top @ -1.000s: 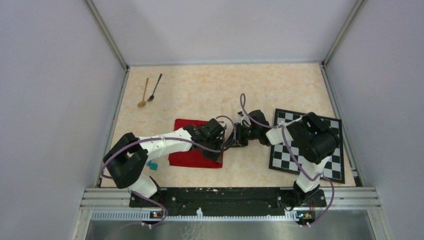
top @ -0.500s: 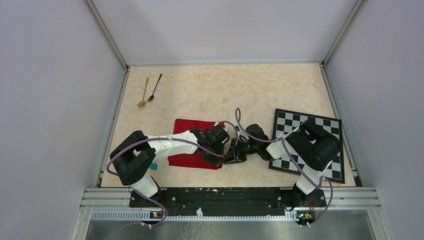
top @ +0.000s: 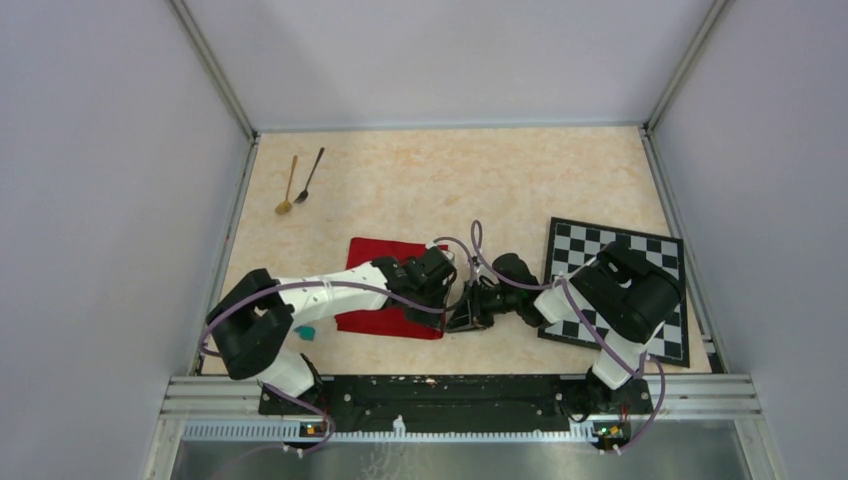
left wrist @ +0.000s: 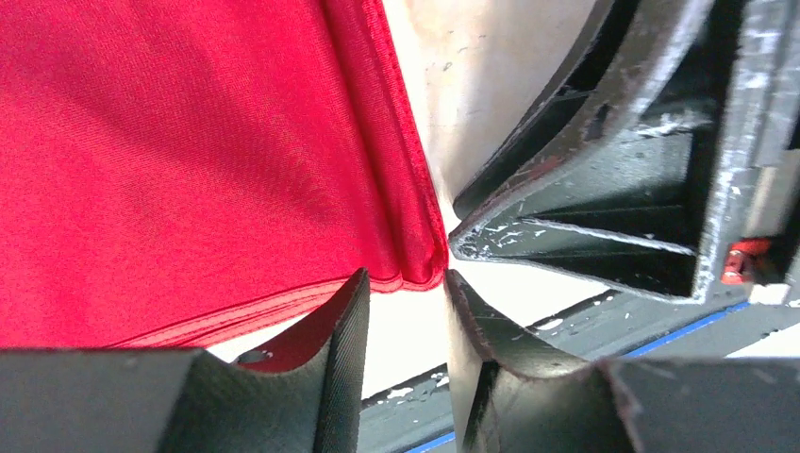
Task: Fold the napkin into a case and place the utensils inside
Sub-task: Smooth out the lower triangle-folded napkin at the center of the board.
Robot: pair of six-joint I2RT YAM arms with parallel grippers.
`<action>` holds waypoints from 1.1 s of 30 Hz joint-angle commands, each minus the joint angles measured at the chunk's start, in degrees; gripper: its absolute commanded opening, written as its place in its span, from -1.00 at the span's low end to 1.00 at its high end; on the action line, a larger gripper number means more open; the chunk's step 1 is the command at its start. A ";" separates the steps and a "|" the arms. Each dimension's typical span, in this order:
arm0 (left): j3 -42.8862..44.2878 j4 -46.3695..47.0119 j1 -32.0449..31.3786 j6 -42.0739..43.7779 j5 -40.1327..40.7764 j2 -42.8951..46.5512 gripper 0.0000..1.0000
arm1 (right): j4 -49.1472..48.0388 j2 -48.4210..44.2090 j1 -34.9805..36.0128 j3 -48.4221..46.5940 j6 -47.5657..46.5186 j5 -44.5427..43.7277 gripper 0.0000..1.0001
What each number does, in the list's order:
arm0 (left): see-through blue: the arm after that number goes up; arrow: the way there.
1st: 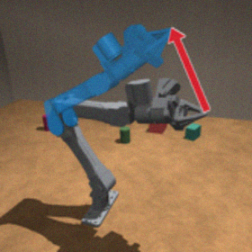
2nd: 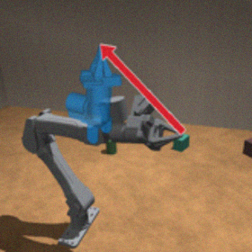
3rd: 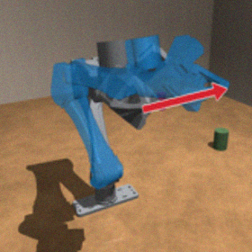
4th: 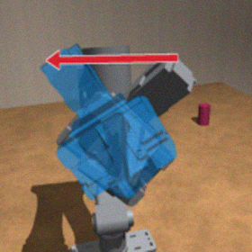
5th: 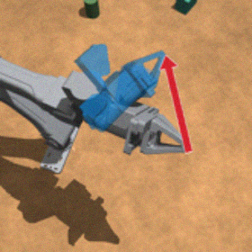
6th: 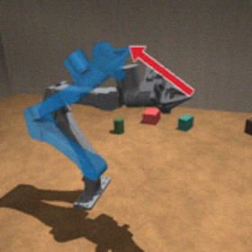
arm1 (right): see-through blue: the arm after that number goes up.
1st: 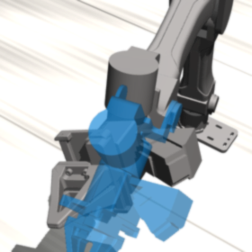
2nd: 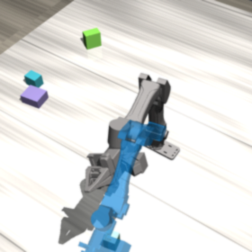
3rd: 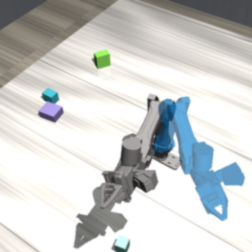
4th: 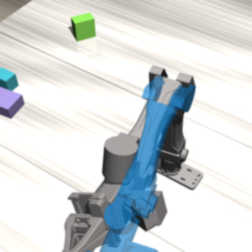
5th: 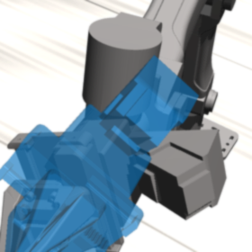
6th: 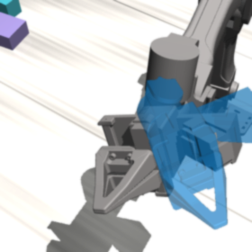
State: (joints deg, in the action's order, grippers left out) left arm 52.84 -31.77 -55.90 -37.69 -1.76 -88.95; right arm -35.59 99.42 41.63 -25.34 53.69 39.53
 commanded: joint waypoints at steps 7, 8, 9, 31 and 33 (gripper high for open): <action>-0.75 -0.17 -0.27 -1.07 1.01 0.31 -0.38 | 0.63 -0.54 1.41 0.49 -1.48 -1.94 -0.61; -0.87 -0.10 -0.33 -1.07 1.00 -0.12 -0.40 | 0.73 -0.54 1.58 0.43 -1.48 -2.06 -0.62; -1.03 -0.01 -0.33 -1.03 0.99 -0.48 -0.41 | 0.72 -0.54 1.69 0.44 -1.48 -2.16 -0.61; 2.76 -3.56 -3.33 -1.92 4.53 -2.22 -0.96 | -1.49 1.79 2.99 0.05 -0.52 -2.54 -0.72; 3.54 -4.30 -3.95 -2.26 4.66 -2.22 -0.96 | -2.06 2.32 3.01 0.11 -0.35 -2.37 -0.77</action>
State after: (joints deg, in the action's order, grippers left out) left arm 53.43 -33.78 -58.63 -39.07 1.65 -92.14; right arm -36.80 100.14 43.77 -25.17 54.15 38.81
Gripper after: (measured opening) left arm 0.025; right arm 0.135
